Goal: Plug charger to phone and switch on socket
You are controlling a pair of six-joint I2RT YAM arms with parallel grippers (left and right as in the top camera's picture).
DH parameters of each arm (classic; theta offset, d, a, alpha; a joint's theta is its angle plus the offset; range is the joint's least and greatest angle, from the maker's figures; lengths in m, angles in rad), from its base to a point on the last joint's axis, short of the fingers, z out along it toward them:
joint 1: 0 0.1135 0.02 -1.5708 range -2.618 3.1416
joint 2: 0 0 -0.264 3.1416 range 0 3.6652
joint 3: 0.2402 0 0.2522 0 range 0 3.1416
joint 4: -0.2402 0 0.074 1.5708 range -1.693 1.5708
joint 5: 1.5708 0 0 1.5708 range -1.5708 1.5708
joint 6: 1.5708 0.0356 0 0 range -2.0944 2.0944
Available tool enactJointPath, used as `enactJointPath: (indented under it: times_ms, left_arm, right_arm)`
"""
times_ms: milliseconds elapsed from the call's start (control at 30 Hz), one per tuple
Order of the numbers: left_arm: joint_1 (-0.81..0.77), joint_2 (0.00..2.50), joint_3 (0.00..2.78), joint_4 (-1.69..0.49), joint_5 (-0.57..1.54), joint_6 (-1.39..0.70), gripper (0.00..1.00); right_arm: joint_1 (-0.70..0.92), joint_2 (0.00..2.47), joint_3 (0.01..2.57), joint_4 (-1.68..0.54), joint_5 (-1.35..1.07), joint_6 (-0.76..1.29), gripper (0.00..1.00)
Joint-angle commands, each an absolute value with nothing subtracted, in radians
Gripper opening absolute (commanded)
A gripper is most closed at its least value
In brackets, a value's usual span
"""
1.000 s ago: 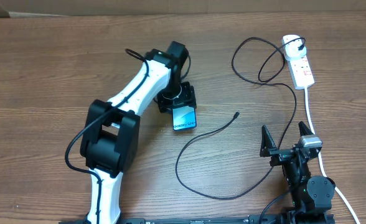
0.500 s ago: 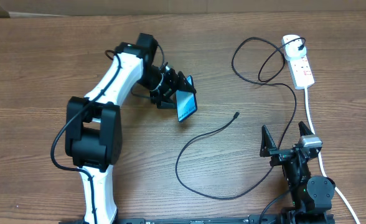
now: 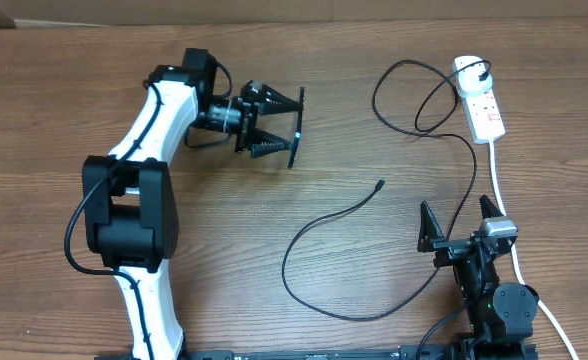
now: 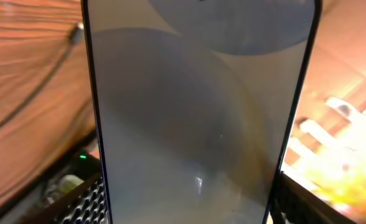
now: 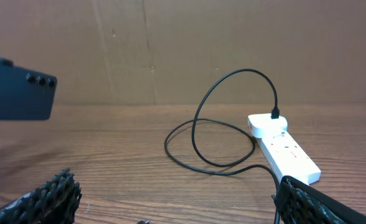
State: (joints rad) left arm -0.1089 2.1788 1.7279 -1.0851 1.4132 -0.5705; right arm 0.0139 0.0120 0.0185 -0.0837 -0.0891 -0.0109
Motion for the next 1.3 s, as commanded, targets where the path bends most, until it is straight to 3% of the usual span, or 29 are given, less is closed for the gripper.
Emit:
enactJointPath:
  times_ms: [0, 567, 1267]
  left_arm:
    - [-0.089, 2.182, 1.758, -1.085, 1.570, -0.598, 0.67]
    - [-0.070, 2.182, 1.758, -1.084, 1.560, -0.956, 0.66]
    - [-0.070, 2.182, 1.758, -1.064, 1.509, -0.957, 0.67]
  right_arm:
    - [0.010, 0.003, 0.009, -0.080, -0.080, -0.007, 1.00]
    - [0.010, 0.003, 0.009, -0.080, -0.080, -0.007, 1.00]
    - [0.010, 0.003, 0.009, -0.080, -0.080, -0.007, 1.00]
